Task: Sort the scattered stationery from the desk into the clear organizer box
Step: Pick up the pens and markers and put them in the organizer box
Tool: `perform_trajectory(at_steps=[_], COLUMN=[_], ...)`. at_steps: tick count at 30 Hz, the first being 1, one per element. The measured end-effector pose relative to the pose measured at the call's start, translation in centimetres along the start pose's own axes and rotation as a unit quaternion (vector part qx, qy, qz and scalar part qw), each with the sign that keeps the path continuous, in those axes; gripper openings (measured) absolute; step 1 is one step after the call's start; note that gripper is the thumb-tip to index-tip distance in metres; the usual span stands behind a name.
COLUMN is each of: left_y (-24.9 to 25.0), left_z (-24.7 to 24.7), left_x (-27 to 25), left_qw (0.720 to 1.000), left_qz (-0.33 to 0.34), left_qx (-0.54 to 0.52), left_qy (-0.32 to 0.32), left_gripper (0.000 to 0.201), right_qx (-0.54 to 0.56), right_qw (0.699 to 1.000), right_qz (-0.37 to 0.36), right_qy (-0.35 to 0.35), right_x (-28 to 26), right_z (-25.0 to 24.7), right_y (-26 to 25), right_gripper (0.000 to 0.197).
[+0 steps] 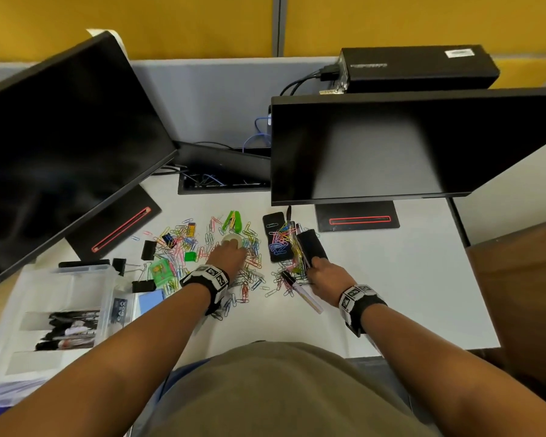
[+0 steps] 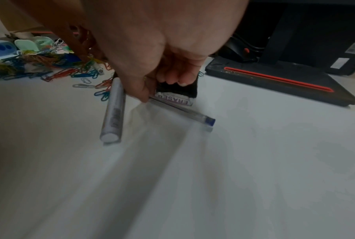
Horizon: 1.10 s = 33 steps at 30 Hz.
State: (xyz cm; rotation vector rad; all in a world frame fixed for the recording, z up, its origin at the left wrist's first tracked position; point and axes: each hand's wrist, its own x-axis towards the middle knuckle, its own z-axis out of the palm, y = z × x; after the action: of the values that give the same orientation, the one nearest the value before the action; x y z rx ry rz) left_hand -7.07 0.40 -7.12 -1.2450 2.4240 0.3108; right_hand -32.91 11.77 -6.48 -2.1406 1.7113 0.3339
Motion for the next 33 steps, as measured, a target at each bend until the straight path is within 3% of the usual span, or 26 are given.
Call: perform_trajectory(at_steps=[6, 9, 13, 16, 20, 24, 33], left_y=[-0.6, -0.3, 0.5, 0.9, 1.2, 0.8, 0.3], left_z=[-0.1, -1.0, -2.2, -2.4, -2.4, -1.7, -1.4], left_x=[-0.8, -1.2, -1.9, -2.3, -2.8, -3.0, -4.0], left_qw=[0.998, 0.995, 0.985, 0.973, 0.97, 0.968, 0.947], left_qz=[0.041, 0.054, 0.054, 0.055, 0.049, 0.047, -0.004], left_qx=[-0.025, -0.067, -0.145, -0.216, -0.239, -0.245, -0.321], left_qy=[0.031, 0.046, 0.074, 0.052, 0.017, -0.006, -0.021], left_gripper=[0.021, 0.015, 0.005, 0.003, 0.005, 0.009, 0.011], right_qx=[0.069, 0.11, 0.18, 0.214, 0.15, 0.094, 0.17], right_qw=[0.997, 0.993, 0.982, 0.973, 0.984, 0.992, 0.981], right_qz=[0.017, 0.042, 0.045, 0.057, 0.056, 0.05, 0.081], right_qy=[0.002, 0.002, -0.023, -0.063, -0.084, -0.066, -0.039], right_x=[0.1, 0.2, 0.6, 1.2, 1.8, 2.1, 3.5], right_z=[-1.4, -2.5, -3.0, -2.3, -1.4, -0.9, -3.3], right_y=[0.3, -0.1, -1.5, -2.4, -2.9, -3.0, -3.8], right_gripper=[0.026, 0.017, 0.022, 0.031, 0.049, 0.029, 0.027])
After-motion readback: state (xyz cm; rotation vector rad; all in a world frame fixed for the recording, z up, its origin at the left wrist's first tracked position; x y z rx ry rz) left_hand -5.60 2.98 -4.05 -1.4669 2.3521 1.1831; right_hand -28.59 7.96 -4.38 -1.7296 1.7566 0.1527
